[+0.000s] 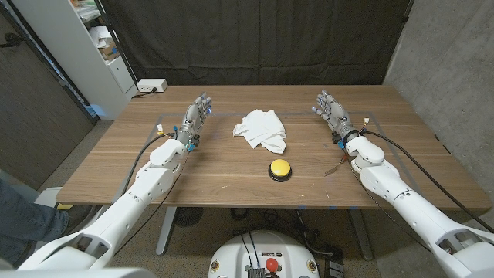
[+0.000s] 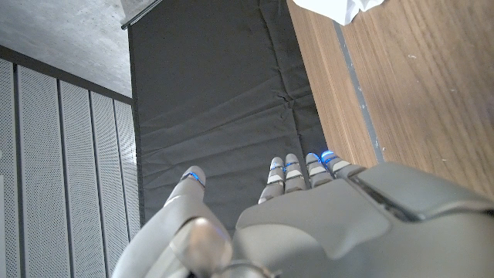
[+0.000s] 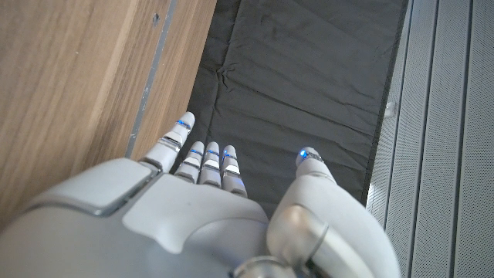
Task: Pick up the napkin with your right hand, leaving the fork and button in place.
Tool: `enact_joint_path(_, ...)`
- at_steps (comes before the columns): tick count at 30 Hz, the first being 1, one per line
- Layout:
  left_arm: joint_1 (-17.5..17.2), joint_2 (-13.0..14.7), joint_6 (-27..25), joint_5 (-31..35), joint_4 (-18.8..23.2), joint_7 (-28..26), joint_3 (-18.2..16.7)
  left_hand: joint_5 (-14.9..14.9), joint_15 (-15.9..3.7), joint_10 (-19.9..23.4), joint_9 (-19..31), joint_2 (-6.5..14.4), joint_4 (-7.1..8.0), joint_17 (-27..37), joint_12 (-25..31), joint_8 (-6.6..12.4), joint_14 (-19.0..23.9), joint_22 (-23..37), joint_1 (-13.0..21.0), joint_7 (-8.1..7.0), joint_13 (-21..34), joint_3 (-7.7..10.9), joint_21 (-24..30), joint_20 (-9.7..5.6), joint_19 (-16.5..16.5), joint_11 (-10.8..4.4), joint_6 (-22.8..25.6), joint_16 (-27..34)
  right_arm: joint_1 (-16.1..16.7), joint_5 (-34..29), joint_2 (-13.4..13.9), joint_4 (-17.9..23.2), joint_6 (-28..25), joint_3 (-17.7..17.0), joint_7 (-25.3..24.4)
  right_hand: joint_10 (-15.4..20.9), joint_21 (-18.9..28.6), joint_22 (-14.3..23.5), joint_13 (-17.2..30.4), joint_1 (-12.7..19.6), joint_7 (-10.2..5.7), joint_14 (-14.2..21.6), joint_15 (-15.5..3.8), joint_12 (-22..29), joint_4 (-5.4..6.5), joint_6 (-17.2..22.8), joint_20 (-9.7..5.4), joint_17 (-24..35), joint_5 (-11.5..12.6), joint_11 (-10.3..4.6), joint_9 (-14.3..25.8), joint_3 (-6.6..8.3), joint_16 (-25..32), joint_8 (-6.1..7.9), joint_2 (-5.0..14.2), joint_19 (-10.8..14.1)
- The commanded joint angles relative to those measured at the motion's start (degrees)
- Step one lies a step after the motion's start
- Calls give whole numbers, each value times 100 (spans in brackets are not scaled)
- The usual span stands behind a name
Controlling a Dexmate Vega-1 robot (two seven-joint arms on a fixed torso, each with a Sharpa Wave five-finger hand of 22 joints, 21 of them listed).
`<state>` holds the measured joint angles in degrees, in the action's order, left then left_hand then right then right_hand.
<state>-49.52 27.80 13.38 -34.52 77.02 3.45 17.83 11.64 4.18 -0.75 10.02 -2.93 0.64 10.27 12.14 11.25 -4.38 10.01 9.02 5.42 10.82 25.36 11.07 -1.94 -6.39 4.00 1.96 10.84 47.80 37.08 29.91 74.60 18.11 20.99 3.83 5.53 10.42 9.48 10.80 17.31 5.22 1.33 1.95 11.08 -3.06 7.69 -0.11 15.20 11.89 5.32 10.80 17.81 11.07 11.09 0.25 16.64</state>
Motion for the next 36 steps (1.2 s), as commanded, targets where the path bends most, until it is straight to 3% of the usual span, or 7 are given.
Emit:
enact_joint_path(1, -134, 50, -158, 131, 249, -100, -92, 23, 11, 14, 24, 39, -18, 11, 27, 0, 9, 29, 34, 9, 7, 17, 40, -6, -27, -16, 19, 16, 126, -44, 55, 225, 286, -27, 145, 44, 21, 26, 23, 41, -31, -21, 27, 21, -22, 36, 5, 7, 31, -22, 16, 3, 37, 17, 29, 16)
enact_joint_path(18, -167, 43, -129, 139, 208, -31, -101, 19, 14, 16, 25, 51, -25, 12, 22, -10, 7, 31, 29, 2, 9, 7, 37, 10, -35, -23, 21, 11, 119, -687, 64, 173, 904, 88, -74, 77, 26, 25, 22, 90, -75, 9, -14, 32, -59, 74, -1, -30, 43, -46, 14, 9, 46, 30, 53, 7)
enact_joint_path(29, -148, 10, -45, 142, 110, 39, -97, 15, 32, 46, 25, 58, -33, 13, 28, -8, 11, 32, 24, 15, 10, -4, 35, 23, -42, -9, 47, 9, -27, -1466, 48, 16, 1378, 246, -411, 69, 26, 25, 22, 118, -91, 13, -33, 28, -83, 88, -8, -52, 51, -75, 13, 11, 45, 33, 57, -4)
enact_joint_path(36, -123, 3, -34, 148, 67, 75, -90, 12, 26, 46, 26, 63, -38, 14, 25, -11, 10, 33, 21, 6, 11, -11, 32, 25, -54, -27, 55, 7, -101, -1648, 2, -41, 1503, 330, -469, 12, 30, 25, 21, 139, -122, 46, -57, 5, -98, 75, -12, -70, 60, -113, 12, 21, 57, 25, 74, -5)
